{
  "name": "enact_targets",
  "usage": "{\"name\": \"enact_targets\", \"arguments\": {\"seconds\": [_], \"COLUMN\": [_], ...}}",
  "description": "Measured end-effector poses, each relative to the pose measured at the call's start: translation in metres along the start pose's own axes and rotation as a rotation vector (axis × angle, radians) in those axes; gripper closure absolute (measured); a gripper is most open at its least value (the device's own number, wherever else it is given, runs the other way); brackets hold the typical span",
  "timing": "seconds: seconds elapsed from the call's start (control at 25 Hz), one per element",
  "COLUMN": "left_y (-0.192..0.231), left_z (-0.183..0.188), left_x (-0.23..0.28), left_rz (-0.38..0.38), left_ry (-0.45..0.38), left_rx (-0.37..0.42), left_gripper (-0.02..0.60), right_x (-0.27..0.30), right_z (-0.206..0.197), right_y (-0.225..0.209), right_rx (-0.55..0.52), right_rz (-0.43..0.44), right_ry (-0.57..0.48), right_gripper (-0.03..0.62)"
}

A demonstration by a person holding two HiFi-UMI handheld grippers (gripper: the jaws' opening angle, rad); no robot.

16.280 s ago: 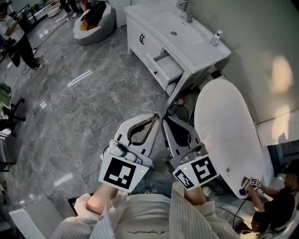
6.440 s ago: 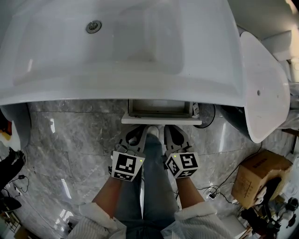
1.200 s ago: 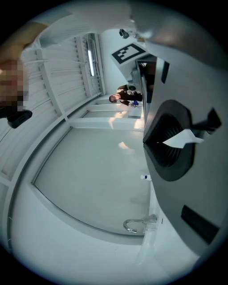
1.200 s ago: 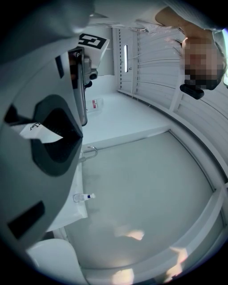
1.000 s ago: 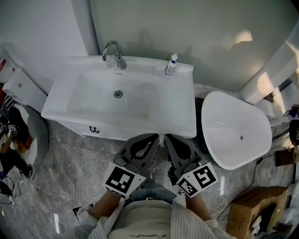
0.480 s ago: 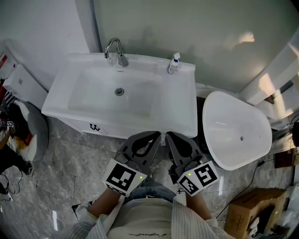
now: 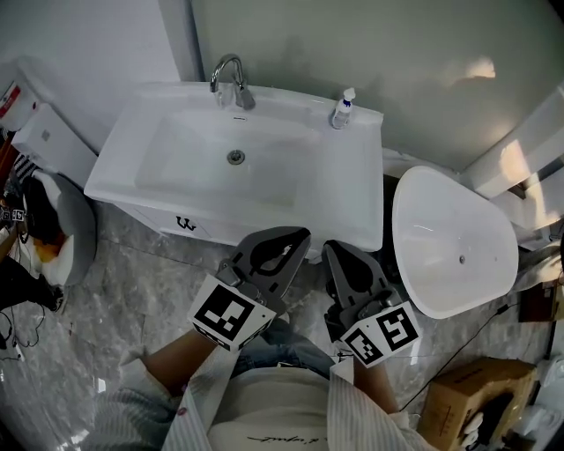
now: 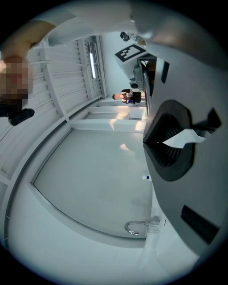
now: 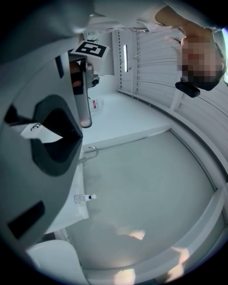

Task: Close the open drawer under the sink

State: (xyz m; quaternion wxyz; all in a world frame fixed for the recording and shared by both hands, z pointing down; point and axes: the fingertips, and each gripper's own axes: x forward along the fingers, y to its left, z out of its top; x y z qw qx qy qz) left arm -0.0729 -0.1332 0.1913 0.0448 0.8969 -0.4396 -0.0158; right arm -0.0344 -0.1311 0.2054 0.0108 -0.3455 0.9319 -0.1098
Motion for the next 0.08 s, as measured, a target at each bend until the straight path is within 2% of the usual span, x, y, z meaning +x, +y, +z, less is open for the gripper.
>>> {"name": "enact_targets", "arguments": {"seconds": [0.08], "left_y": [0.003], "left_z": [0.0017], "left_x": [0.0019], "left_rz": [-0.014], "left_ry": [-0.009], "left_rx": [0.01], "left_gripper": [0.566], "right_x": [0.0], "right_z": [0.0012], "right_y": [-0.0021], "right_rx": [-0.003], "right_rz": [-0.005], "right_ry": [-0.006], "right_gripper": [0.585]}}
